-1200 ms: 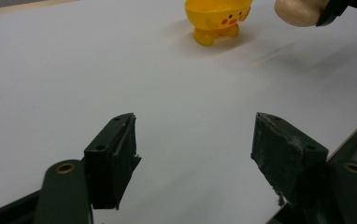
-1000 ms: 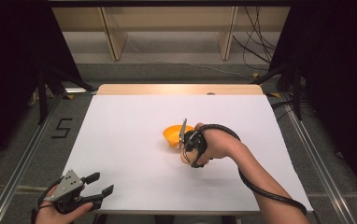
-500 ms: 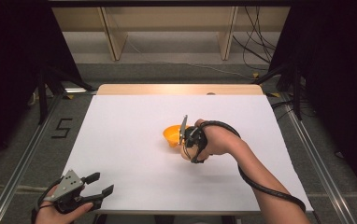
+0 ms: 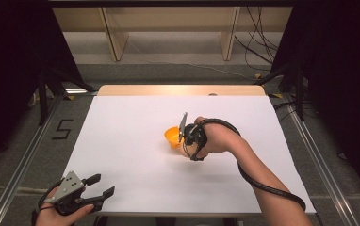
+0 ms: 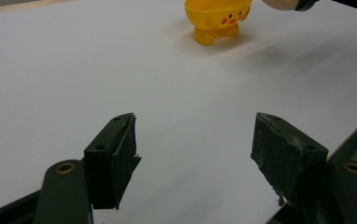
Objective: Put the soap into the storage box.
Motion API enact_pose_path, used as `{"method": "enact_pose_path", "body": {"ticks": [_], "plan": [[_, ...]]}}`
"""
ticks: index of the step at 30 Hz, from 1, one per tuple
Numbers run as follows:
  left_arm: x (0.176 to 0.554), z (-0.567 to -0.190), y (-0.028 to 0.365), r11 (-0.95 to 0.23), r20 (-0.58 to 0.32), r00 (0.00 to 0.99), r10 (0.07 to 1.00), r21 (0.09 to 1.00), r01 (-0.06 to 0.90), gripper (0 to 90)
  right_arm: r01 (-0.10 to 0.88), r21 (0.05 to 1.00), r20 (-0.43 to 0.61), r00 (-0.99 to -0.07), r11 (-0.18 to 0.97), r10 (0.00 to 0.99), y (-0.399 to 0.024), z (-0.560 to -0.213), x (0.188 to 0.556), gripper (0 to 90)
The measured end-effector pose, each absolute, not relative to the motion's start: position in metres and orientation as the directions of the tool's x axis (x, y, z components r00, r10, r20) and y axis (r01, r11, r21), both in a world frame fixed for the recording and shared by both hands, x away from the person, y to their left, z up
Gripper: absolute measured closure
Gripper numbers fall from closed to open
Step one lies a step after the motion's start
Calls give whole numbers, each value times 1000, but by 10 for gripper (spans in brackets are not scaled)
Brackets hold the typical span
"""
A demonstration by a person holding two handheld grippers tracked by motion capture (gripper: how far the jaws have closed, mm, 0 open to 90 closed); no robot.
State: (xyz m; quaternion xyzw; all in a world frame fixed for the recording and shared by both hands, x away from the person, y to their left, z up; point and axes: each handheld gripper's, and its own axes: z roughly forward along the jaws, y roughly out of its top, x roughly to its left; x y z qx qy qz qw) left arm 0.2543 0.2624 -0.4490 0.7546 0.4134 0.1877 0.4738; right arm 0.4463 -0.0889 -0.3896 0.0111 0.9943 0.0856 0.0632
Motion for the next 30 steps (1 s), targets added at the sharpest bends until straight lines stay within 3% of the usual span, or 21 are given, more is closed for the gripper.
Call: {"method": "enact_pose_path", "body": {"ticks": [24,25,26,30], "plan": [[254,-448,263,-227,-90,592,801,870,438,306,-7,187,-163,-986,982,24,-81,-383,461,339],[254,-448,263,-225,-91,592,801,870,439,306,60,170,-148,-985,984,86,-80,-382,458,339],[253,-447,263,-223,-93,591,801,870,440,306,-26,185,-173,-985,982,6,-80,-383,464,339],[254,-447,263,-226,-90,594,800,871,436,306,9,188,-162,-986,982,40,-78,-382,464,339]]}}
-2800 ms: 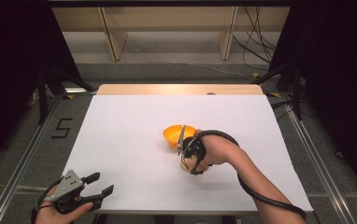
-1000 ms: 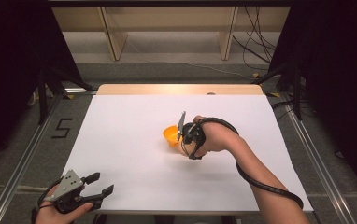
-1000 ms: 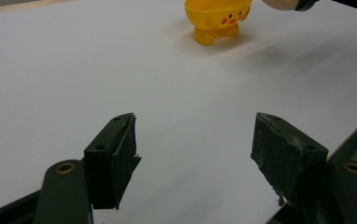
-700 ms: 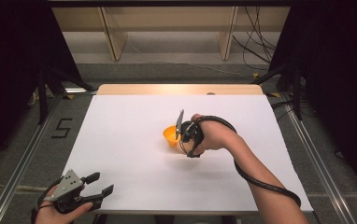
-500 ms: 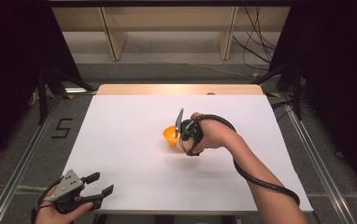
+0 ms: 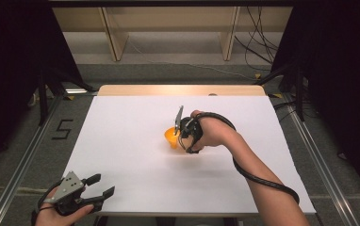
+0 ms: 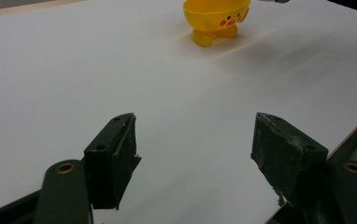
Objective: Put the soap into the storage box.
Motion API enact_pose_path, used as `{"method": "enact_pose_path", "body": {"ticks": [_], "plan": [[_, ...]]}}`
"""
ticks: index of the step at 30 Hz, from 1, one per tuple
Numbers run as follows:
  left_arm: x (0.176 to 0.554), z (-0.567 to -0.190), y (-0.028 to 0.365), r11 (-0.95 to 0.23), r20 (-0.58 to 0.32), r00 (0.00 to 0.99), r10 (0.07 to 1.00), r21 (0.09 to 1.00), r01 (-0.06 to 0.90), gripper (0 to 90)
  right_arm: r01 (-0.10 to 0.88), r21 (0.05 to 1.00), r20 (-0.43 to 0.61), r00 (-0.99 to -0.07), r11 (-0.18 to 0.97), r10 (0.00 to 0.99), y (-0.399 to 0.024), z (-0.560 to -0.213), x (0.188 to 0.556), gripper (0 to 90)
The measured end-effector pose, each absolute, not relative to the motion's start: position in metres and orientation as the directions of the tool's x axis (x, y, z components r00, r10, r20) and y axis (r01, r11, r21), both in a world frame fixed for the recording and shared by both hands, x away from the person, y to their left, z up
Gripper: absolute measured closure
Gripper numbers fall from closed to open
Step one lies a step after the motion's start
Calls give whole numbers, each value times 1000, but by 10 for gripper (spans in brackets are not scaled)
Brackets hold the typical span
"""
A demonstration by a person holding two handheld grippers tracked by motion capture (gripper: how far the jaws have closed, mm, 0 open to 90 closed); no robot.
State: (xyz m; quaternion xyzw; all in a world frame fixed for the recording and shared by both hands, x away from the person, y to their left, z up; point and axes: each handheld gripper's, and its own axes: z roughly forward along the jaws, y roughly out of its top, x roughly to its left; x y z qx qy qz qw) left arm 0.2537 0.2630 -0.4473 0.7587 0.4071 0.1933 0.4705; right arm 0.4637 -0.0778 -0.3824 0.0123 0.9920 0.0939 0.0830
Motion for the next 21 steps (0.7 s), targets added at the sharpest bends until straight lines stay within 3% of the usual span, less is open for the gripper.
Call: {"method": "enact_pose_path", "body": {"ticks": [9,10,12,13,16,21], "plan": [[254,-448,263,-218,-98,597,796,874,434,306,13,200,-172,-984,980,48,-74,-379,467,339],[254,-448,263,-219,-97,598,796,874,433,306,70,185,-161,-982,980,100,-73,-378,465,339],[254,-448,263,-220,-96,598,795,874,433,306,3,200,-177,-983,980,39,-72,-378,471,339],[254,-447,263,-219,-96,598,795,875,433,306,89,198,-157,-980,976,121,-71,-377,465,339],[254,-447,263,-219,-97,598,796,875,433,306,29,210,-167,-984,977,65,-69,-378,471,339],[254,-448,263,-219,-98,599,794,874,434,307,37,216,-167,-983,976,74,-68,-376,473,339]]}}
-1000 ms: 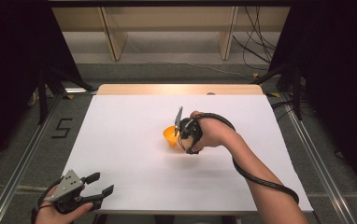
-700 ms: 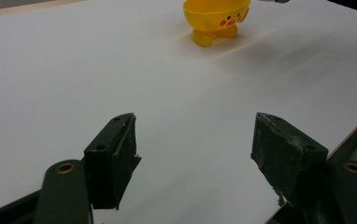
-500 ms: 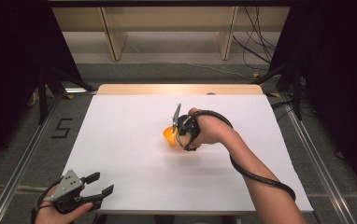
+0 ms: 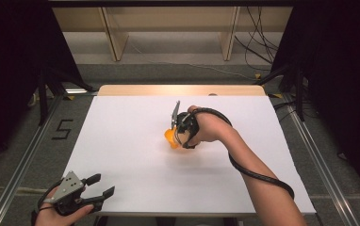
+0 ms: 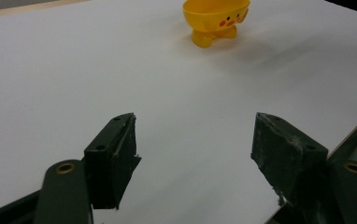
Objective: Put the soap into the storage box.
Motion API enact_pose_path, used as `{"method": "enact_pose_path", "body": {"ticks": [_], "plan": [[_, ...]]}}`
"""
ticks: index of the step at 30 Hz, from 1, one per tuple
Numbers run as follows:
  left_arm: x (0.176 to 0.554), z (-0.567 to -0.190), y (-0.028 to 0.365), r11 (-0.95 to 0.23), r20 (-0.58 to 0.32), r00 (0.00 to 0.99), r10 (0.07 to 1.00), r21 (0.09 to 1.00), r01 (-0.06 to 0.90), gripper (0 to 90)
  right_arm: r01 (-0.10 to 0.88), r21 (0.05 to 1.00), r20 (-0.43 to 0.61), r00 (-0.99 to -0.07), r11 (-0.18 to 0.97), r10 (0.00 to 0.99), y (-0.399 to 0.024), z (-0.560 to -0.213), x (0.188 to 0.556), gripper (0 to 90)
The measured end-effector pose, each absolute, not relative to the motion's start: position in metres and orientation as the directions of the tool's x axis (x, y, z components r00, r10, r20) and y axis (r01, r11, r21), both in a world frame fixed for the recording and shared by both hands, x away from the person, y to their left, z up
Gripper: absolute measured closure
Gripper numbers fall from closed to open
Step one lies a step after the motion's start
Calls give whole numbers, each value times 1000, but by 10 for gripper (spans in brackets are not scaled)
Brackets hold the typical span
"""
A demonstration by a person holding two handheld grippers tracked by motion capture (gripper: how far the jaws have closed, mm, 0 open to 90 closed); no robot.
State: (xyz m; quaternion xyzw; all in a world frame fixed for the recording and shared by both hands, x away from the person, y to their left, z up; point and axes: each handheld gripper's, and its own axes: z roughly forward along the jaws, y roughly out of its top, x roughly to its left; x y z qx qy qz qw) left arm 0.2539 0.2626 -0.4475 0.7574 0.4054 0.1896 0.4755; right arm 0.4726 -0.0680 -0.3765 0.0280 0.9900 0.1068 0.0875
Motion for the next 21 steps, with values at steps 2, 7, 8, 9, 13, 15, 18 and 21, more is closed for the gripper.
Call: {"method": "enact_pose_path", "body": {"ticks": [2,7,8,9,13,15,18,21], "plan": [[254,-447,263,-221,-96,598,795,873,434,306,46,207,-168,-982,977,82,-67,-376,473,339],[254,-447,263,-219,-98,599,795,874,433,306,30,212,-177,-982,977,68,-67,-376,478,339],[254,-447,263,-218,-98,599,795,875,433,307,28,212,-178,-982,977,67,-67,-376,479,339],[254,-447,263,-219,-98,599,795,875,433,306,37,220,-172,-982,975,76,-67,-376,479,339],[254,-447,263,-218,-98,598,795,875,432,306,23,226,-180,-981,974,65,-67,-378,483,339],[254,-447,263,-218,-97,599,795,875,432,306,59,222,-175,-980,973,99,-66,-377,481,339],[254,-447,263,-217,-99,600,794,875,432,306,36,228,-178,-981,973,78,-65,-378,484,339],[254,-447,262,-213,-102,598,795,876,433,306,41,228,-176,-981,973,82,-65,-378,486,339]]}}
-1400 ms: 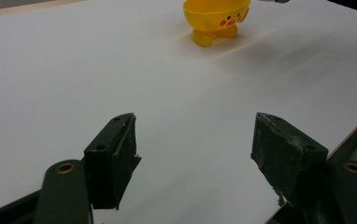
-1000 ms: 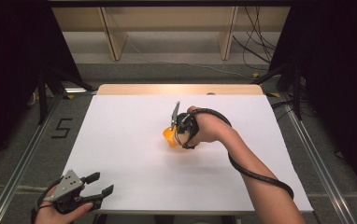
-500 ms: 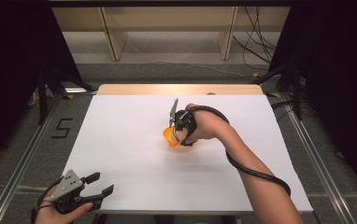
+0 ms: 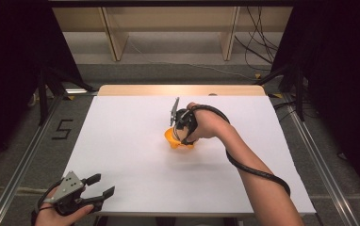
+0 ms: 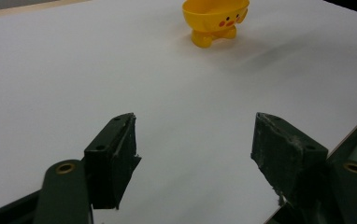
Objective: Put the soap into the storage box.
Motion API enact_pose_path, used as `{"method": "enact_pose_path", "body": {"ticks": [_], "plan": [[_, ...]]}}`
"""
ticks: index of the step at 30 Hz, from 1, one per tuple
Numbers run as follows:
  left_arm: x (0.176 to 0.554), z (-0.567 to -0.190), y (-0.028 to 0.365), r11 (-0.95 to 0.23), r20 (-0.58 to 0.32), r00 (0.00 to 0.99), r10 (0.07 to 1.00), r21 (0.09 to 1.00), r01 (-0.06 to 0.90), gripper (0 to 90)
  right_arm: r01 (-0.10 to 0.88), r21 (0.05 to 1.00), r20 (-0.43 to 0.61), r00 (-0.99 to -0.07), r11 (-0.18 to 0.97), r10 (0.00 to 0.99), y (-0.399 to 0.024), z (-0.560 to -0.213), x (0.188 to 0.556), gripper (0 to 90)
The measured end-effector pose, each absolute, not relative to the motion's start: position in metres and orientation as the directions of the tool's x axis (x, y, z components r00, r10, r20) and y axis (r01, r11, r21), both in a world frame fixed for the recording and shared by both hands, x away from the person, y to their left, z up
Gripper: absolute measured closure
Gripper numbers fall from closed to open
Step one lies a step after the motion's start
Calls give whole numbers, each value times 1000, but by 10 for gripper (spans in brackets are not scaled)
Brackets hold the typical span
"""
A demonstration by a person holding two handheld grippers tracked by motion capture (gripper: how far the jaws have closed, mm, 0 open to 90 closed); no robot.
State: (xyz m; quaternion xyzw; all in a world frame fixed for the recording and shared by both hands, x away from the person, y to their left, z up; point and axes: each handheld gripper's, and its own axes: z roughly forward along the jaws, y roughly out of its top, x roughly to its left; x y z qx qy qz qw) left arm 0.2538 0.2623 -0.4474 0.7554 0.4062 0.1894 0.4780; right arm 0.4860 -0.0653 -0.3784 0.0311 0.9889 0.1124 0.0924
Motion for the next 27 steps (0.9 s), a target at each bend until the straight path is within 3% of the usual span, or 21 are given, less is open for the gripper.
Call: {"method": "enact_pose_path", "body": {"ticks": [25,27], "plan": [[254,-447,263,-224,-94,595,798,871,437,307,55,231,-192,-976,971,101,-56,-388,496,339],[254,-447,262,-220,-97,595,798,872,437,307,24,235,-202,-977,972,73,-56,-389,498,339]]}}
